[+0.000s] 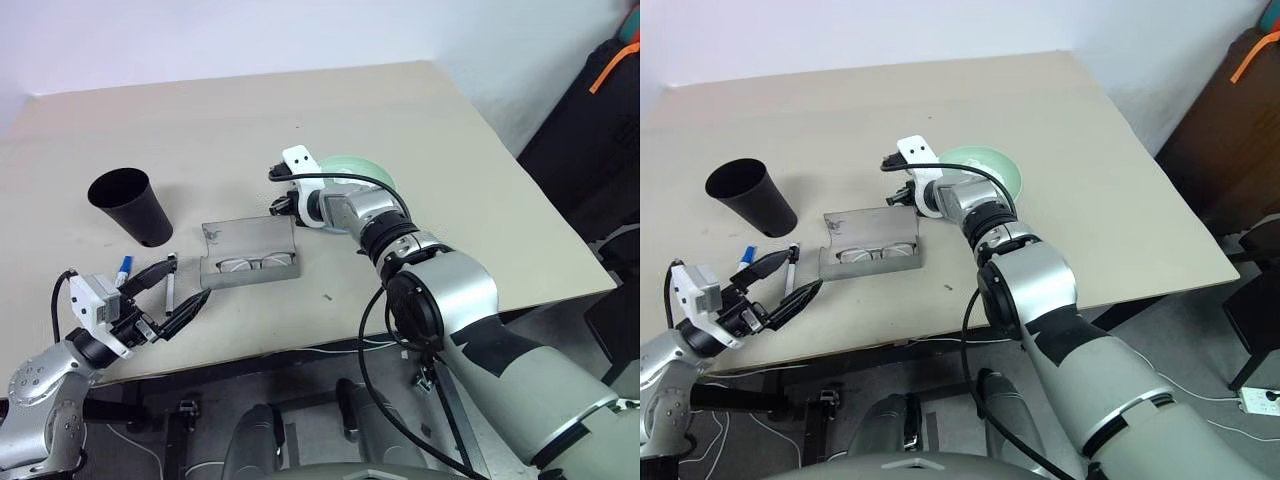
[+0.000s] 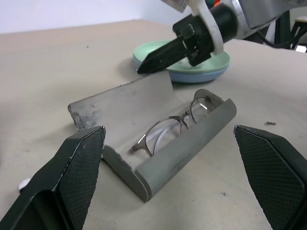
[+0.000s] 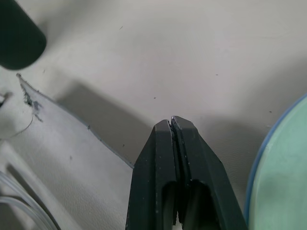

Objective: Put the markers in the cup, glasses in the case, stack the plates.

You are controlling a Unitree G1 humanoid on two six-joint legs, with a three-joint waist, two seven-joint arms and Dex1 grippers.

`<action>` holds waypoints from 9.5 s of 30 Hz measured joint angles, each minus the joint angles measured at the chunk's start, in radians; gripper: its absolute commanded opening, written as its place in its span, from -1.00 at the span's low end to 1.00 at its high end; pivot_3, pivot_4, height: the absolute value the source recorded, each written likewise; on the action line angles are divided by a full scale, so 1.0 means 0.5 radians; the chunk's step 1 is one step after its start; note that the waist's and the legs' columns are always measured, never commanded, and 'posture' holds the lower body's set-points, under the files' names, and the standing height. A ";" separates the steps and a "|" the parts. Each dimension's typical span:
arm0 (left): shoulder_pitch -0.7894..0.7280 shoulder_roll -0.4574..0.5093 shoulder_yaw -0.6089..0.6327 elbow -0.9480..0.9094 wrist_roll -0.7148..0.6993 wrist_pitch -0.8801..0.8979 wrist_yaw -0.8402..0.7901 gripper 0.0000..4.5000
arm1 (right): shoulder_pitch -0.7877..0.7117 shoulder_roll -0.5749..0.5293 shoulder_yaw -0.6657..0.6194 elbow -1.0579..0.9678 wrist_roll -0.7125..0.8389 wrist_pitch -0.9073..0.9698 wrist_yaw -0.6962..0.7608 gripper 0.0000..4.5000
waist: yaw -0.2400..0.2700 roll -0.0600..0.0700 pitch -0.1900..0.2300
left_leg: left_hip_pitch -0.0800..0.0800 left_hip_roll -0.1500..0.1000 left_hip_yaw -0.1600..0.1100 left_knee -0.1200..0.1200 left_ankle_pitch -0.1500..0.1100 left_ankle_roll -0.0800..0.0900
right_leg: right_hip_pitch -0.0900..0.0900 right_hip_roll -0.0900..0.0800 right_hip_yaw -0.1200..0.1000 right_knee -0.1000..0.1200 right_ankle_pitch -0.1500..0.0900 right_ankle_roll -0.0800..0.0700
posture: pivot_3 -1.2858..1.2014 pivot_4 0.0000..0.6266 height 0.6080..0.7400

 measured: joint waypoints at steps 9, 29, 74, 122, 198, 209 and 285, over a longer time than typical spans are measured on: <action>-0.005 -0.011 -0.038 0.000 0.016 -0.008 0.002 1.00 | -0.011 -0.019 0.037 -0.008 -0.032 0.062 0.224 -0.98 | -0.001 0.000 0.000 | 0.002 0.000 0.000 0.000 0.000 0.000 | 0.001 0.001 0.000 0.000 0.000 0.000 | 0.03 -0.52 0.89; -0.080 -0.011 -0.073 0.039 0.021 -0.008 0.005 1.00 | -0.041 0.006 0.336 -0.068 -0.107 0.186 0.979 -0.98 | 0.003 0.000 0.000 | 0.001 0.000 0.000 0.000 0.000 0.000 | 0.000 0.001 0.000 0.002 0.000 0.000 | 0.03 -0.52 0.89; -0.042 0.035 0.040 0.044 -0.048 0.057 0.077 1.00 | 0.549 -0.105 0.674 -0.879 0.111 0.099 1.476 -0.98 | 0.004 0.001 0.000 | 0.002 0.001 0.000 -0.001 -0.004 -0.007 | 0.000 0.000 -0.001 0.002 0.001 -0.001 | 0.03 -0.52 0.89; -0.660 0.772 0.059 -0.280 0.082 2.959 1.432 1.00 | 0.531 -0.357 0.510 -1.150 0.436 0.239 1.236 -0.98 | 0.001 -0.001 0.000 | 0.003 0.000 0.000 -0.002 -0.001 -0.002 | -0.002 0.001 0.000 0.004 0.001 -0.001 | 0.03 -0.52 0.89; -1.342 0.152 0.109 0.693 0.509 0.316 1.059 -0.88 | 0.853 -0.471 0.527 -1.537 0.447 -0.381 1.127 0.99 | 0.018 -0.003 -0.001 | 0.007 -0.003 -0.005 0.006 0.000 0.000 | 0.003 0.005 0.003 0.013 0.011 -0.001 | 0.03 -0.52 0.89; -1.335 0.063 0.060 0.841 0.519 0.197 1.042 -0.88 | 0.860 -0.479 0.546 -1.534 0.406 -0.438 1.074 0.99 | 0.018 -0.003 -0.001 | 0.007 -0.003 -0.005 0.006 0.001 0.000 | 0.003 0.005 0.003 0.014 0.011 -0.001 | 0.03 -0.52 0.89; -1.341 0.000 -0.057 0.955 0.537 -0.023 1.095 0.99 | 0.978 -0.538 0.482 -1.799 0.600 -0.403 1.114 1.00 | 0.073 -0.003 -0.001 | 0.009 -0.003 -0.005 0.010 0.001 0.000 | 0.005 0.005 0.003 0.019 0.007 0.003 | 0.03 -0.52 0.89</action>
